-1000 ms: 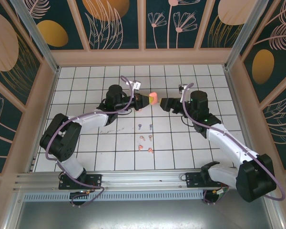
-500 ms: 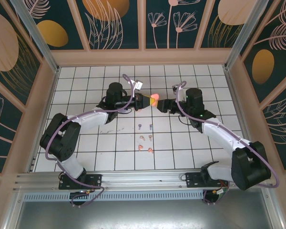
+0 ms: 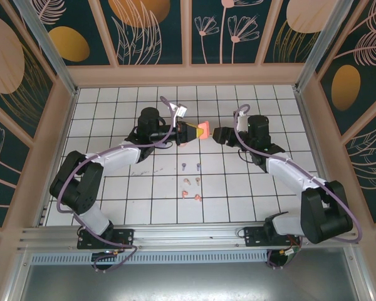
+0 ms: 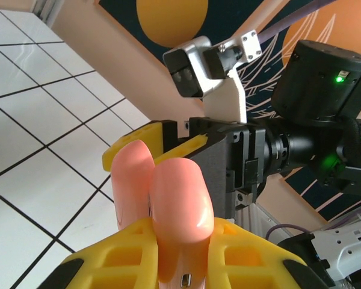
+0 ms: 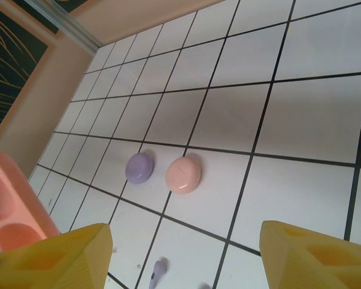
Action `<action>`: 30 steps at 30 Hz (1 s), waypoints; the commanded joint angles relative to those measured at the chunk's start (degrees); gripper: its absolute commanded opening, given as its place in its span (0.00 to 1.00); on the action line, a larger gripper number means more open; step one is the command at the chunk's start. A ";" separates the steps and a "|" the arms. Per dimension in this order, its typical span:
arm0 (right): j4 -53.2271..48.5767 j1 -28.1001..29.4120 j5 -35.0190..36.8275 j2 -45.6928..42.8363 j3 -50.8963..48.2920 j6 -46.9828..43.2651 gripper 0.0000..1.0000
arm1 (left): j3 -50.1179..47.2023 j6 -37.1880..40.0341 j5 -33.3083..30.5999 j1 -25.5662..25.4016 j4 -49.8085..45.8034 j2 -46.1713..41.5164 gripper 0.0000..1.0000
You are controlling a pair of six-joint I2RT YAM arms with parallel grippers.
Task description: Insert wireless bluetooth earbuds into charging case
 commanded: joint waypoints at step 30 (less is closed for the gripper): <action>21.17 -0.58 -18.58 -1.15 -4.43 13.63 0.41 | -4.00 -11.86 1.62 -0.21 20.03 -0.26 0.00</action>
